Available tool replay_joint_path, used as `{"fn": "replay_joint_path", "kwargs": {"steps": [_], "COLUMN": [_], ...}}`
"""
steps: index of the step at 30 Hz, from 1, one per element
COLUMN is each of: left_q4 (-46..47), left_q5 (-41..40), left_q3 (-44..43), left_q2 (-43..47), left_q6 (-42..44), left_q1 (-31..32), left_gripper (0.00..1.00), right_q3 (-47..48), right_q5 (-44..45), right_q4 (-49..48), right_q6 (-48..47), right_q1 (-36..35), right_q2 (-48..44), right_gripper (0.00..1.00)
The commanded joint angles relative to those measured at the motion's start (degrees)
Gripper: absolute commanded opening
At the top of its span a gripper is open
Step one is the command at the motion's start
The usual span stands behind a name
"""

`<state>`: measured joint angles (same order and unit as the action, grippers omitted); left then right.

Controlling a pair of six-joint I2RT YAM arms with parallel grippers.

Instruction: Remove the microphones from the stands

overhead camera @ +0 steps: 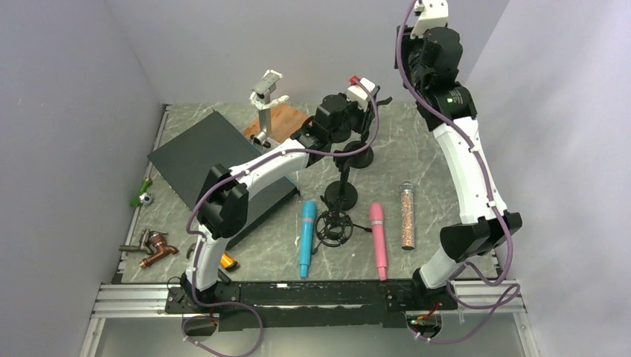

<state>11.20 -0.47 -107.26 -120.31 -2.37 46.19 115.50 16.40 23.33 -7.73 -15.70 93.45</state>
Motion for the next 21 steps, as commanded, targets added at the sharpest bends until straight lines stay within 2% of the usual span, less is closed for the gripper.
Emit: {"fn": "replay_joint_path", "kwargs": {"steps": [1,3,5,6,9,11,14,16,21], "left_q4": [-5.0,-6.9,-8.9,-9.5,-9.6,-9.0,-8.8,-9.2,-9.4], "left_q5": [1.9,4.3,6.0,6.6,9.0,10.7,12.6,14.8,18.3], "left_q3": [-1.7,-2.4,-2.8,-2.7,-0.9,0.4,1.4,1.1,1.4], "left_q2": [2.7,2.7,3.1,3.4,4.7,5.9,7.3,7.8,9.9], "left_q6": [-1.6,-3.8,-7.1,-8.8,-10.7,-10.7,-10.3,-11.2,-14.7], "left_q1": [0.0,-0.8,-2.1,-2.6,-3.8,-4.0,-4.6,-5.2,-7.2], "left_gripper": [0.0,0.03,0.12,0.2,0.55,0.66,0.73,0.68,0.67], "right_q3": [0.7,-3.7,-9.5,-11.4,-17.1,-21.0,-25.7,-27.9,-32.1], "right_q5": [7.5,8.3,8.2,8.2,7.8,7.6,8.4,8.3,10.9], "right_q4": [0.8,0.3,-0.4,-0.2,0.5,0.0,-0.9,-1.0,-0.7], "right_q6": [0.5,2.2,4.6,5.8,9.9,11.0,11.4,11.4,11.9], "right_q1": [1.8,2.0,2.1,2.2,2.2,2.2,2.2,2.2,2.3], "right_q2": [-1.9,-3.8,-6.2,-6.6,-7.9,-9.0,-10.4,-11.3,-13.9], "right_gripper": [0.0,0.0,0.0,0.0,0.0,0.0,0.0,0.0,0.0]}}
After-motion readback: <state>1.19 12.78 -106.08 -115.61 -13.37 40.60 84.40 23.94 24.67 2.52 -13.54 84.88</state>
